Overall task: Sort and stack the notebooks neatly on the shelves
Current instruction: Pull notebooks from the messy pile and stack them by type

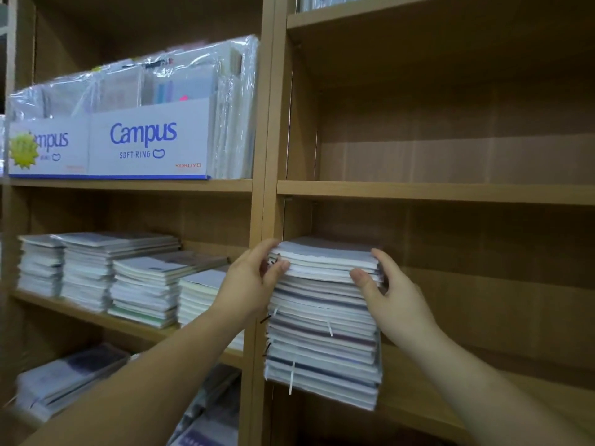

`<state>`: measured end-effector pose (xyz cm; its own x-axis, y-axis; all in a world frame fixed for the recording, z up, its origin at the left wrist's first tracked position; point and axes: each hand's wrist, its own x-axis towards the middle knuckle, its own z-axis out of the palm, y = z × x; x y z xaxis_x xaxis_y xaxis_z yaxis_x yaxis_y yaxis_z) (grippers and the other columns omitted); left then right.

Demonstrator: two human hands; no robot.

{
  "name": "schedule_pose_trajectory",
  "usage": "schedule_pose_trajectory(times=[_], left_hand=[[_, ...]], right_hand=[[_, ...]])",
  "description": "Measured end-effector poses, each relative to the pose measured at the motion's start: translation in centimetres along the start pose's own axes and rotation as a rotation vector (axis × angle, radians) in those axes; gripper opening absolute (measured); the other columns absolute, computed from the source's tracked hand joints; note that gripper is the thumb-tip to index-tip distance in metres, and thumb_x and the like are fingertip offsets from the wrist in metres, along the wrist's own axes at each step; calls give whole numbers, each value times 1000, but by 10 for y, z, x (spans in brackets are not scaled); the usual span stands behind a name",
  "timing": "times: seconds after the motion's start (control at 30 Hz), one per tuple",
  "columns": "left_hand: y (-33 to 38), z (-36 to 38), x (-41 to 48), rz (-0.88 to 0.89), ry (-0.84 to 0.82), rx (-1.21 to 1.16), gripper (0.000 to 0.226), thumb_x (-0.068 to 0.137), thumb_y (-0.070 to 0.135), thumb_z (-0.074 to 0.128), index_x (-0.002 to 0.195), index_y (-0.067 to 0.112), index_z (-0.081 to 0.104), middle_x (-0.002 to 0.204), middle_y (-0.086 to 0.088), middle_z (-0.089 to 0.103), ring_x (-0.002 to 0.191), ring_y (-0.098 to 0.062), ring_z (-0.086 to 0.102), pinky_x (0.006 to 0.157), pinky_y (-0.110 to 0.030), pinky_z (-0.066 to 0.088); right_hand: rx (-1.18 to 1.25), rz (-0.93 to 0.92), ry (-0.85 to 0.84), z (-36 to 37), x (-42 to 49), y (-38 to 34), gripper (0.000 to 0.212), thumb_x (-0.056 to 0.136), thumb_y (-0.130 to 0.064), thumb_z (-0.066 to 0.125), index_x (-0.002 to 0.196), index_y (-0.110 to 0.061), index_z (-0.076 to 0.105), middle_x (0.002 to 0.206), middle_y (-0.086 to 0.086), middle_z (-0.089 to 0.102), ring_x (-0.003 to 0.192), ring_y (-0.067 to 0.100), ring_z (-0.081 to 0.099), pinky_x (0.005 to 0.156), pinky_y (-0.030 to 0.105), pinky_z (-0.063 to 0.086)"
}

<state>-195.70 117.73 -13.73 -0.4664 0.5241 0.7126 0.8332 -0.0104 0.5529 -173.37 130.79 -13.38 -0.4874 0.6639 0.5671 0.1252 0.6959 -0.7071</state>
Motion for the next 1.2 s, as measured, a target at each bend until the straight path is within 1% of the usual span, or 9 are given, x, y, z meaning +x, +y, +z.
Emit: schedule_pose_trajectory(times=[0.1, 0.23, 0.33, 0.47, 0.63, 0.7, 0.83, 1.03, 1.2], left_hand=[[2, 3, -3, 24, -2, 2, 49, 102, 49, 49, 149, 39, 40, 119, 7, 49, 106, -12, 55, 91, -32, 49], [-1, 0, -3, 13, -9, -14, 48, 101, 48, 54, 147, 42, 42, 120, 14, 51, 110, -8, 53, 94, -31, 49], [2, 3, 0, -21, 17, -39, 49, 99, 45, 60, 146, 39, 48, 116, 14, 55, 108, -8, 54, 96, -35, 52], [4, 7, 0, -39, 54, -30, 48, 99, 48, 59, 145, 41, 48, 116, 7, 62, 108, -15, 58, 93, -39, 54], [9, 11, -5, -118, -5, 70, 63, 102, 50, 49, 157, 48, 19, 123, 0, 57, 110, -20, 60, 93, -42, 56], [14, 8, -4, -116, 79, 10, 57, 102, 48, 52, 155, 38, 33, 125, 2, 56, 115, -20, 58, 98, -42, 54], [27, 3, 2, -172, 169, -166, 33, 101, 40, 59, 129, 25, 65, 111, 11, 59, 107, -13, 59, 96, -43, 56], [32, 10, -2, -298, 241, -408, 17, 92, 33, 75, 106, 24, 72, 94, 11, 69, 93, -7, 64, 89, -44, 60], [22, 9, -2, -303, 203, -412, 17, 89, 38, 76, 100, 26, 73, 94, 6, 72, 94, -14, 68, 88, -45, 61]], right_hand=[[76, 1, 17, -2, -3, 1, 69, 91, -60, 60, 153, -42, 35, 154, -8, 43, 140, 17, 42, 103, 31, 43], [94, -10, 44, -1, -2, 6, 66, 88, -59, 64, 149, -44, 40, 145, -7, 50, 125, 15, 53, 98, 38, 53], [67, -10, 71, 3, 2, 8, 64, 89, -61, 62, 148, -46, 40, 141, -9, 52, 114, 8, 51, 90, 31, 50], [87, 22, 78, 6, 4, 9, 67, 85, -67, 62, 146, -50, 40, 146, -8, 51, 132, 18, 49, 102, 42, 51], [204, 84, -23, 0, 1, 6, 66, 90, -67, 55, 151, -53, 32, 157, -5, 41, 142, 22, 42, 112, 44, 43], [235, 87, -6, 0, 0, 5, 67, 89, -68, 56, 150, -54, 32, 156, -5, 42, 140, 23, 44, 112, 48, 44], [306, 94, 83, 9, -7, 5, 77, 85, -70, 60, 153, -48, 31, 146, -5, 51, 127, 21, 55, 103, 48, 52], [282, 86, 238, 21, -3, 3, 67, 97, -56, 54, 155, -25, 39, 149, -5, 52, 136, 18, 49, 108, 29, 39], [188, 57, 243, 23, 0, 9, 67, 97, -59, 52, 152, -24, 44, 146, -6, 56, 134, 15, 51, 112, 38, 44]])
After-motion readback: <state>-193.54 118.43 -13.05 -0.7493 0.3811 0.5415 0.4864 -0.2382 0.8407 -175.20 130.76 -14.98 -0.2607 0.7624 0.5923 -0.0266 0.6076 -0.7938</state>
